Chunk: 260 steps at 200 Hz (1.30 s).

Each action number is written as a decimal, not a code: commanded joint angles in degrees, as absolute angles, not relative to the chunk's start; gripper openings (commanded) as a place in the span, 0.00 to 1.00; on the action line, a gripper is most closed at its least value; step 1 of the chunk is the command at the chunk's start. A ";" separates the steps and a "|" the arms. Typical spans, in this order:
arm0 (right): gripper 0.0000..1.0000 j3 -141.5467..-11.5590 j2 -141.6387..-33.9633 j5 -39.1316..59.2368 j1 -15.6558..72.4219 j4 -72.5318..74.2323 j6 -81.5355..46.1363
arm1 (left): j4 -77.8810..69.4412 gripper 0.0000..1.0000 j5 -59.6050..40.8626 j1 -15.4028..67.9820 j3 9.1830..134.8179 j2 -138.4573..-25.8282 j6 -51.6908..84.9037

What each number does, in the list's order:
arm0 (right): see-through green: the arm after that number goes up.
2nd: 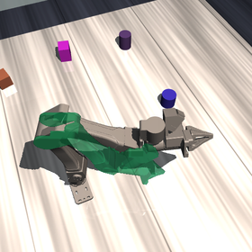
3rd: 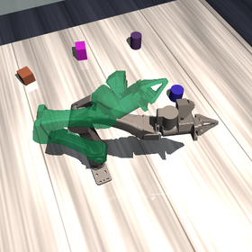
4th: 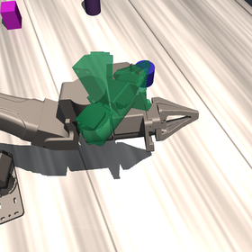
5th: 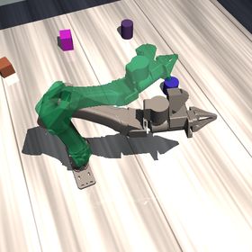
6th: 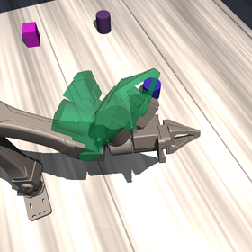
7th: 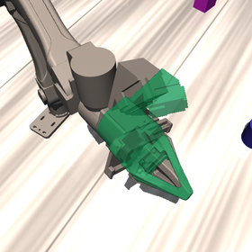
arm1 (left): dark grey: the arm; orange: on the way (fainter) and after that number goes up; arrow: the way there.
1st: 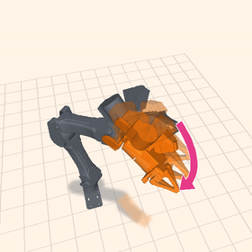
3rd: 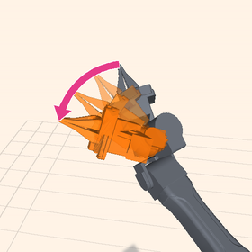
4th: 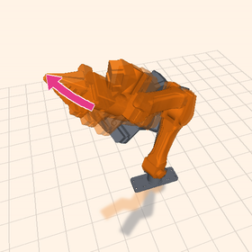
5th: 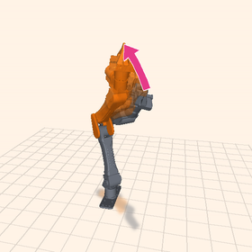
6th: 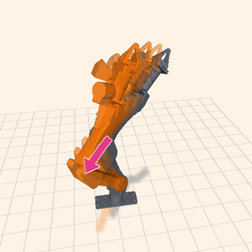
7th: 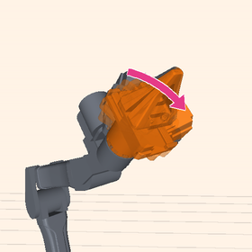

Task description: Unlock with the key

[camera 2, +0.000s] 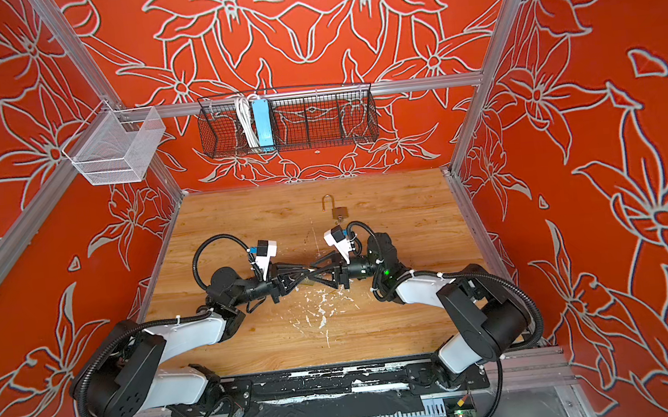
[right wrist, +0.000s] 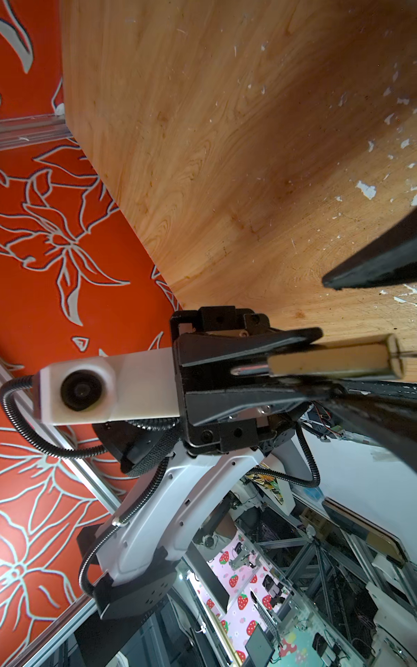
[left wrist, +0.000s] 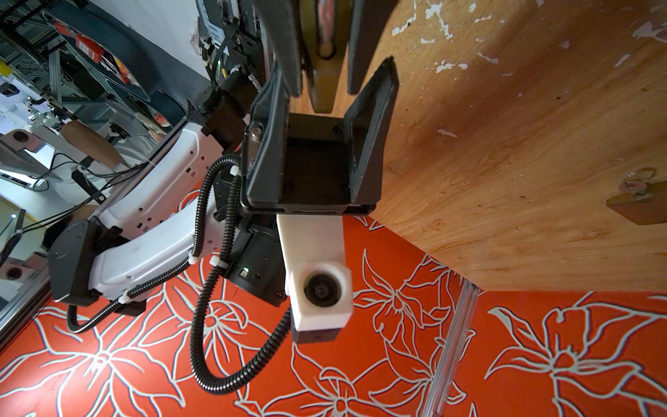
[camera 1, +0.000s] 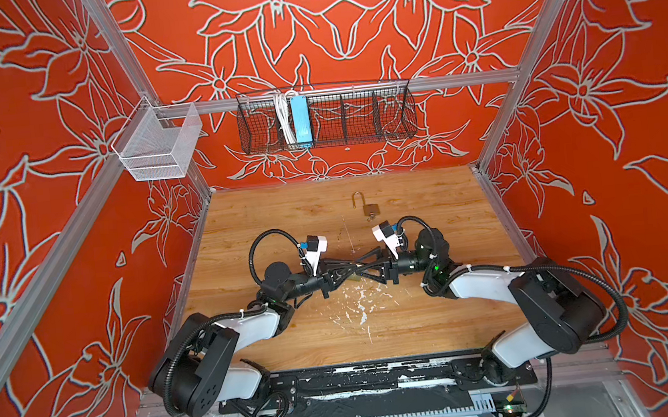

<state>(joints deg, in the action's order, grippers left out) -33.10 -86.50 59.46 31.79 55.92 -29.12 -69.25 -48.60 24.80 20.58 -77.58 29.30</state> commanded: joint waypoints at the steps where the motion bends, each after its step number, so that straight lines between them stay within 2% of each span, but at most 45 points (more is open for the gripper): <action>1: 0.48 -34.55 -85.70 61.04 32.25 52.65 -26.25 | -72.01 0.00 -48.09 24.70 21.25 -74.62 27.48; 12: 0.45 -35.02 -85.79 61.11 32.48 51.29 -25.53 | -71.81 0.00 -48.12 24.70 21.25 -74.34 27.42; 32: 0.31 -34.94 -85.86 60.81 32.59 51.56 -25.58 | -71.72 0.00 -48.16 24.74 21.44 -74.39 27.65; 68: 0.30 -34.32 -85.02 60.47 32.65 52.57 -25.96 | -71.89 0.00 -49.72 24.70 22.48 -75.88 28.85; 102: 0.34 -34.06 -84.99 60.28 32.72 53.41 -26.50 | -72.33 0.00 -51.95 24.70 23.85 -77.91 30.30; 111: 0.29 -33.94 -84.98 60.29 32.72 53.74 -26.65 | -72.51 0.00 -52.07 24.70 23.99 -78.20 30.58; 123: 0.15 -33.94 -84.90 60.48 32.74 54.10 -26.98 | -72.42 0.00 -51.79 24.70 23.92 -78.31 30.59; 145: 0.00 -33.80 -84.76 60.07 32.72 54.38 -27.02 | -70.74 0.00 -50.34 24.69 23.73 -77.18 29.79; 166: 0.00 -33.64 -84.68 59.50 32.75 54.65 -27.45 | -66.28 0.00 -46.67 24.70 23.39 -74.86 28.51; 183: 0.00 -32.92 -84.90 57.91 32.71 57.06 -29.45 | -61.80 0.29 -41.32 24.71 22.50 -71.64 27.49; 225: 0.00 -28.04 -83.99 48.70 32.61 66.98 -35.87 | -61.04 0.79 -25.03 24.70 16.13 -63.81 28.35; 237: 0.00 -26.78 -83.55 47.07 32.57 69.69 -37.16 | -60.70 0.85 -23.75 24.70 15.48 -62.90 28.32; 260: 0.00 -24.07 -81.95 43.15 32.37 72.89 -38.45 | -63.45 0.84 -29.02 24.71 15.56 -65.29 28.34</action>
<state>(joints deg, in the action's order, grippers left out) -26.04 -85.34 49.12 32.69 62.26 -35.00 -60.84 -28.77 24.75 15.64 -63.72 28.45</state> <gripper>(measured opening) 0.197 0.848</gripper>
